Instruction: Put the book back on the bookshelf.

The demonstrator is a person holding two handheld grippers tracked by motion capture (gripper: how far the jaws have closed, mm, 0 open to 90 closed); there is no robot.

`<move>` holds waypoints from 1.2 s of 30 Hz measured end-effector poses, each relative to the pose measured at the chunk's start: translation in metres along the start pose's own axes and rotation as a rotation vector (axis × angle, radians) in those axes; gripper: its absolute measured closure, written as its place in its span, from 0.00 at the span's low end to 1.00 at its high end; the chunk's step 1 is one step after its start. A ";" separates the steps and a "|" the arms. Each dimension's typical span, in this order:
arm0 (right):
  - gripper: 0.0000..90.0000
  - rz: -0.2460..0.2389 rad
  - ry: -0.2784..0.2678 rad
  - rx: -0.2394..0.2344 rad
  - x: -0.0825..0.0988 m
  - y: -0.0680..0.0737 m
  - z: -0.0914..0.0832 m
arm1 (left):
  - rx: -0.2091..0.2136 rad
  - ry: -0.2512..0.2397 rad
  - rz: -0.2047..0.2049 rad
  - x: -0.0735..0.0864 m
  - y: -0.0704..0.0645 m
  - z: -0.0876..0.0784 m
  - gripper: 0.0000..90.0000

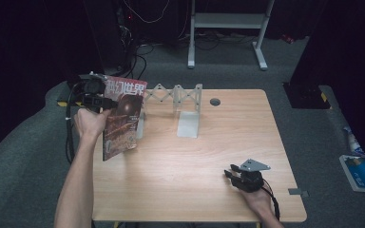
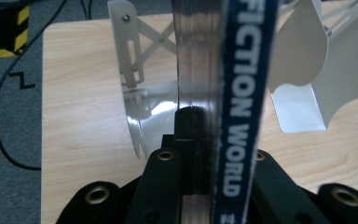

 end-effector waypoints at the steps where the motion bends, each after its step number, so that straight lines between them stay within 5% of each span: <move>1: 0.67 0.000 0.000 0.000 0.000 0.000 0.000 | -0.008 -0.002 0.004 0.000 0.002 0.000 0.93; 11: 0.67 0.001 0.000 0.002 0.000 0.000 0.000 | -0.031 -0.055 -0.012 0.000 0.011 0.004 0.93; 36: 0.66 0.002 -0.002 0.009 0.000 0.000 0.000 | -0.068 -0.175 -0.010 -0.013 -0.002 0.027 0.93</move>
Point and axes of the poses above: each handheld gripper's, and its own axes: z roughly forward along the jaws, x roughly out of its underside, y roughly to its left, the point moved 7 cm from there along z, roughly forward along the jaws, and after that the axes turned 13 degrees about z, right-handed, at the moved point
